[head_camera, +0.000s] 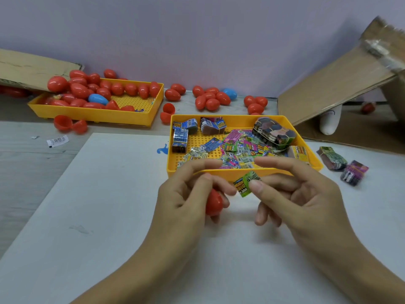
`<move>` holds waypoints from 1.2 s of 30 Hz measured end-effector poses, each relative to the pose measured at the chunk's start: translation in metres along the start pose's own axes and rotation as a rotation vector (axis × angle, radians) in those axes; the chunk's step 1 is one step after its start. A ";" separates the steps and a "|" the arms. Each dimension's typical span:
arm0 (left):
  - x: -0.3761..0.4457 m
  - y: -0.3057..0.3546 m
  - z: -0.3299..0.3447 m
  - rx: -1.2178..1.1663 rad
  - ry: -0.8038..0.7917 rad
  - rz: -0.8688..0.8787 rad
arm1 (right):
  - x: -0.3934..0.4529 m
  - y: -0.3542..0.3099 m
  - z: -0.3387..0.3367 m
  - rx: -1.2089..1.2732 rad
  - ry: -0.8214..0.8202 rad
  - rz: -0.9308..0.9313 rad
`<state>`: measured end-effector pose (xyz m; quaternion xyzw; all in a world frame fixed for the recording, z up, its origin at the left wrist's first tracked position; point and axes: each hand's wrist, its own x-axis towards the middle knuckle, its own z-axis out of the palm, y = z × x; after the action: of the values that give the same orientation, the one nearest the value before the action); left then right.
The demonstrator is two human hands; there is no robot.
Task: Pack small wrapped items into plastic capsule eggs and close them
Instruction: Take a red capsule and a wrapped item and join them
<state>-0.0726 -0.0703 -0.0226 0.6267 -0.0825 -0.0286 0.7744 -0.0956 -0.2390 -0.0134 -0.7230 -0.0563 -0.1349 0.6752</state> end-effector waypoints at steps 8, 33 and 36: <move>-0.004 0.000 0.003 0.218 -0.114 0.033 | -0.001 -0.002 0.003 0.042 -0.039 0.027; 0.002 0.005 -0.001 0.027 -0.146 -0.035 | -0.002 0.003 -0.006 -0.308 -0.148 -0.204; 0.001 0.006 -0.001 0.024 -0.157 -0.043 | -0.002 0.001 -0.005 -0.232 -0.127 -0.168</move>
<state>-0.0714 -0.0685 -0.0169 0.6335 -0.1299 -0.0931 0.7571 -0.0974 -0.2438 -0.0150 -0.7959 -0.1432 -0.1503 0.5687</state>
